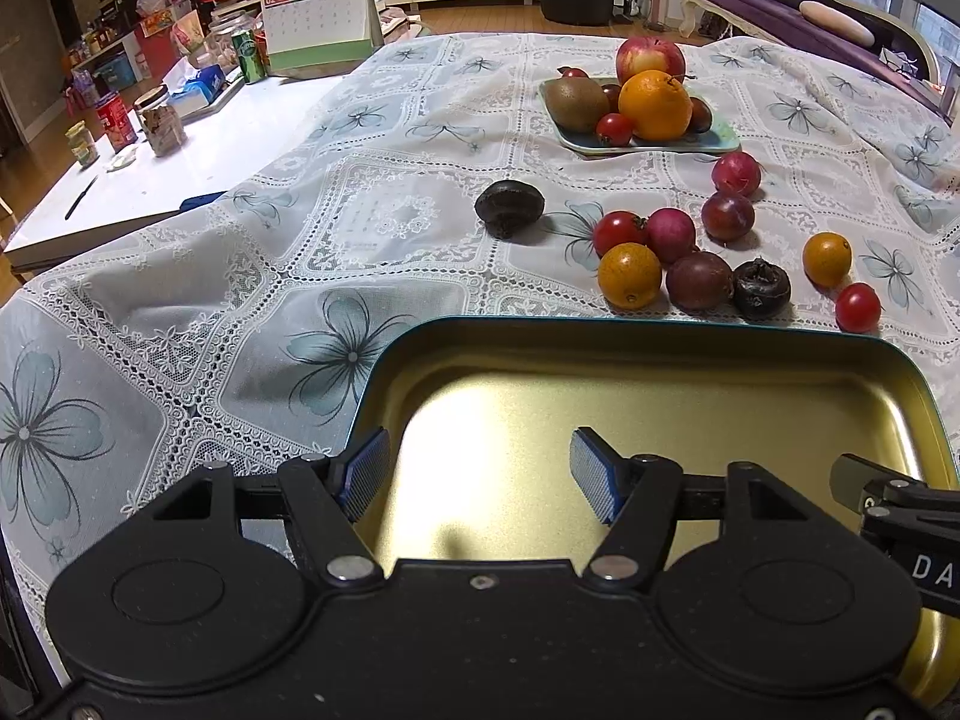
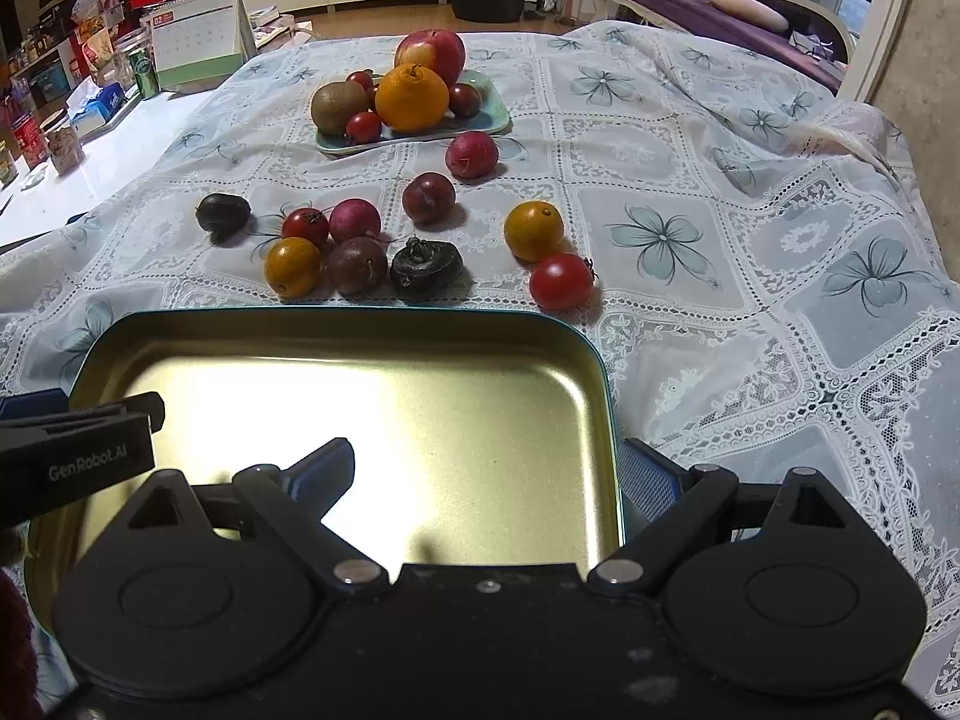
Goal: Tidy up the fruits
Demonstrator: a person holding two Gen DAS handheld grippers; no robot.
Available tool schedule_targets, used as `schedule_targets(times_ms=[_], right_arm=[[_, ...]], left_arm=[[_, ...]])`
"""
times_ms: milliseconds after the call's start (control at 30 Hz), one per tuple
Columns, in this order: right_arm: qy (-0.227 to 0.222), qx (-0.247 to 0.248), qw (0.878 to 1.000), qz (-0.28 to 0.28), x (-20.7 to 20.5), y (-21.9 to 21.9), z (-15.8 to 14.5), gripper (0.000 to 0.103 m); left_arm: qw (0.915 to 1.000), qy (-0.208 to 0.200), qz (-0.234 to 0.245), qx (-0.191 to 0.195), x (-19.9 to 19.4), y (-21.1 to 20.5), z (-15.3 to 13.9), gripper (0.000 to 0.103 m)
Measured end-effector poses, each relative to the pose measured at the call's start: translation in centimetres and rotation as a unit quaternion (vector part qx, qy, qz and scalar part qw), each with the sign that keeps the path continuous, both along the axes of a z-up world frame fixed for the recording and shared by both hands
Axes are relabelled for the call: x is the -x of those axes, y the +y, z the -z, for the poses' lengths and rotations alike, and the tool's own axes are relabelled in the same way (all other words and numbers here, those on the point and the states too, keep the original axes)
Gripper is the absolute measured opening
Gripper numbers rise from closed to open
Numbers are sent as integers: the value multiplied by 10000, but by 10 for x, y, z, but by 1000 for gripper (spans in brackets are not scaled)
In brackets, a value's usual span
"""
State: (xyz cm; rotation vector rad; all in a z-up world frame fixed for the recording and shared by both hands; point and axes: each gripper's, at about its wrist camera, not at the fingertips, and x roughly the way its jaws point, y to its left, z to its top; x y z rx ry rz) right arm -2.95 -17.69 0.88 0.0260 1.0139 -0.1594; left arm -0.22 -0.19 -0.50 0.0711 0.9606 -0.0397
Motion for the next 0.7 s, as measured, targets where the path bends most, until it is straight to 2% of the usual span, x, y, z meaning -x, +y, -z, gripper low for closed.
schedule_targets(times_ms=[433, 700], right_arm=[[65, -31, 10000, -27, -1, 1, 2, 97], [71, -13, 10000, -58, -2, 1, 2, 97]], left_arm=[[10000, 38, -6, -3, 0, -1, -1, 67], [9998, 147, 146, 7, -1, -2, 2, 67]])
